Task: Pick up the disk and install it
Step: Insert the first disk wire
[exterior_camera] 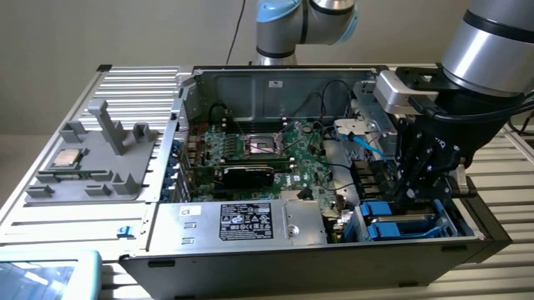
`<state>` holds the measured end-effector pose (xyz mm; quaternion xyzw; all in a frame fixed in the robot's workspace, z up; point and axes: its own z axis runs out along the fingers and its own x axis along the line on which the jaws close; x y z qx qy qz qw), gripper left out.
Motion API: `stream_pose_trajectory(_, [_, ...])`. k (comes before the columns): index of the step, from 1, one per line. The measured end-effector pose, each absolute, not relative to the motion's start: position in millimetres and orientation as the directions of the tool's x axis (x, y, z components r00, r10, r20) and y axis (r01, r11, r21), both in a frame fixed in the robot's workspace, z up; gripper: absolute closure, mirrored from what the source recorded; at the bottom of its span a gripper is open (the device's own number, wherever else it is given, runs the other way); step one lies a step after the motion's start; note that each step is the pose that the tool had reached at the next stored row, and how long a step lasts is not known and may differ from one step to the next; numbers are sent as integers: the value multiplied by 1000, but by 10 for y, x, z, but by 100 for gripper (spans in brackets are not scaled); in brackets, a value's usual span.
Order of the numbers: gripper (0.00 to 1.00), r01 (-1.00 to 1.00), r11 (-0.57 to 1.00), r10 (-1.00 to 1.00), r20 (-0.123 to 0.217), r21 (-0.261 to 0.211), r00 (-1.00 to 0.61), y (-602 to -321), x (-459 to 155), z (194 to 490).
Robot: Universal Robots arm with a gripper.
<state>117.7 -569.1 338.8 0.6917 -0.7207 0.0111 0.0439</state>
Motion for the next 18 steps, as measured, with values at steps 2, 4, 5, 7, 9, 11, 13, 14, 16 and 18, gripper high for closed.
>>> stream_pose_trajectory(2, [84, -998, 43, -996, 79, 45, -39, -5691, 1176, 3386])
stream_pose_trajectory(4, [84, -998, 43, -996, 79, 44, -39, -5690, 1174, 3381])
stream_pose_trajectory(5, [84, -998, 43, -996, 79, 44, -39, -5690, 1171, 3377])
stream_pose_trajectory(7, [84, -998, 43, -996, 79, 44, -39, -5690, 1170, 3371])
stream_pose_trajectory(9, [84, -998, 43, -996, 79, 44, -39, -5690, 1169, 3366])
stream_pose_trajectory(11, [84, -998, 43, -996, 79, 44, -39, -5690, 1170, 3360])
stream_pose_trajectory(13, [84, -998, 43, -996, 79, 44, -39, -5690, 1171, 3353])
stream_pose_trajectory(14, [84, -998, 43, -996, 79, 44, -39, -5690, 1171, 3351])
stream_pose_trajectory(16, [84, -998, 43, -996, 79, 44, -39, -5690, 1172, 3348])
stream_pose_trajectory(18, [84, -998, 43, -996, 79, 44, -39, -5690, 1172, 3347])
